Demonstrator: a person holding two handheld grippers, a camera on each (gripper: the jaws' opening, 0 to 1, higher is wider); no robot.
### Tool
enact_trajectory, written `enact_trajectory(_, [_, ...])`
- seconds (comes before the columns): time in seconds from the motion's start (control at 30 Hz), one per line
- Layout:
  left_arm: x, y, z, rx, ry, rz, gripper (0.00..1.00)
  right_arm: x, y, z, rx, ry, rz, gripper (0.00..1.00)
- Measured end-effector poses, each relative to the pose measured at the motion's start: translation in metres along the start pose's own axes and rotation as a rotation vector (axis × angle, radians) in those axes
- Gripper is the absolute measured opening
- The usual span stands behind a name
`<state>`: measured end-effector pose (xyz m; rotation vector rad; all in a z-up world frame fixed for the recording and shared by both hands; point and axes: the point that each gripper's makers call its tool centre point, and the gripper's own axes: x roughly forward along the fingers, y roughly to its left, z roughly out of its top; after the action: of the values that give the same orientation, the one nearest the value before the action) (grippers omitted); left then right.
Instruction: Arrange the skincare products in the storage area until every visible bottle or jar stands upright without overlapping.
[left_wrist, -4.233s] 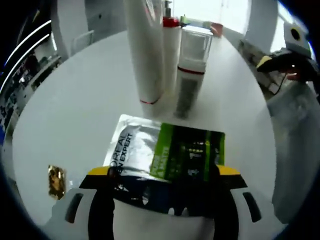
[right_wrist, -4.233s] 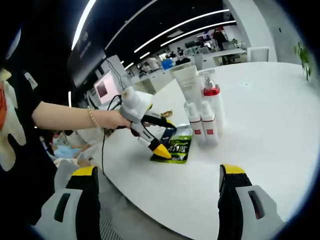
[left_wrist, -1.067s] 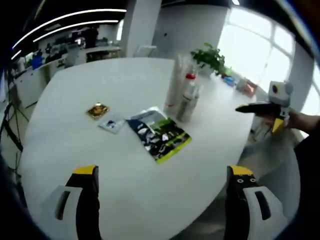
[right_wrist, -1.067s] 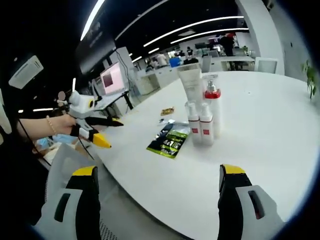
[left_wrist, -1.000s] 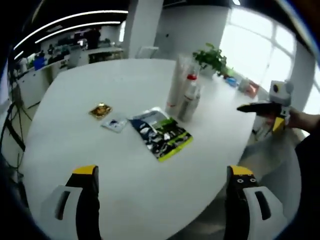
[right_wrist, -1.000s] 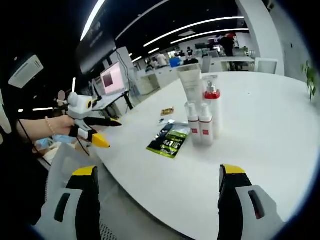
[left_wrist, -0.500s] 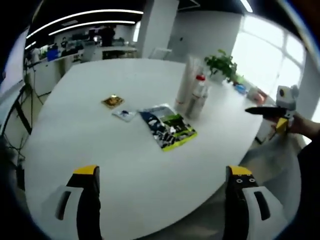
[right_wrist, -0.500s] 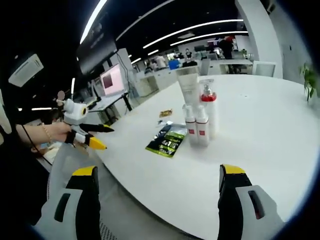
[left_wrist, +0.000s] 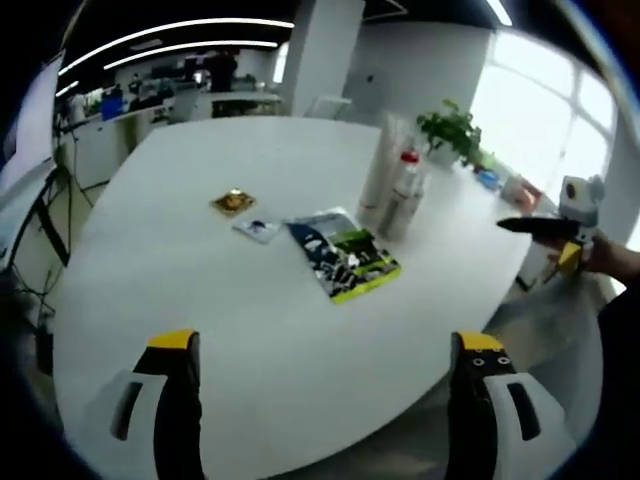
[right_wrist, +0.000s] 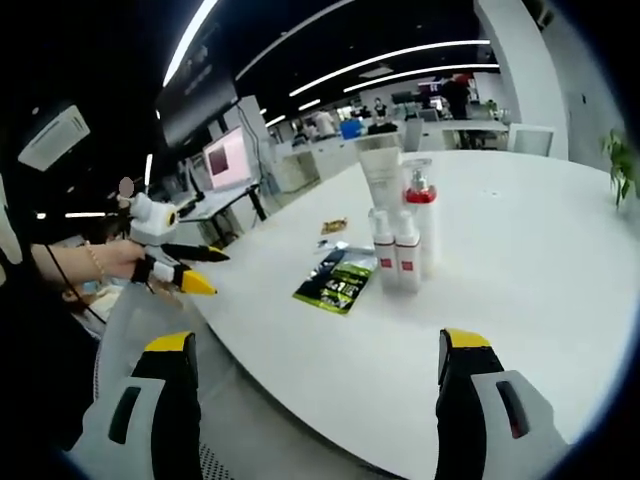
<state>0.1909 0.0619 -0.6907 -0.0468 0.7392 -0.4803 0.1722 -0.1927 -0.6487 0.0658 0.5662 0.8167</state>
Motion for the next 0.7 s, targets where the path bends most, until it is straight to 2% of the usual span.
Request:
enact_trajectory(0.13, [0.000,-0.001,0.005,-0.024,-0.004,0.010,0.96,0.002,0.002,-0.002,-0.009,0.012,0.007,0.99])
enact_trajectory(0.23, [0.002,0.007,0.007,-0.077,0.000,0.029,0.94,0.002,0.004,-0.003,-0.012,0.016,0.010,0.99])
enact_trajectory(0.37, [0.006,0.008,0.011,-0.092,0.007,0.041,0.93,0.002,0.005,-0.002,-0.005,0.013,0.010,0.99])
enact_trajectory(0.47, [0.010,0.006,0.010,-0.117,0.046,0.036,0.93,0.002,0.004,-0.003,-0.003,0.011,0.009,0.99])
enact_trajectory(0.7, [0.024,0.010,0.018,-0.151,0.067,0.049,0.93,0.002,0.003,-0.003,0.008,0.012,0.004,0.98])
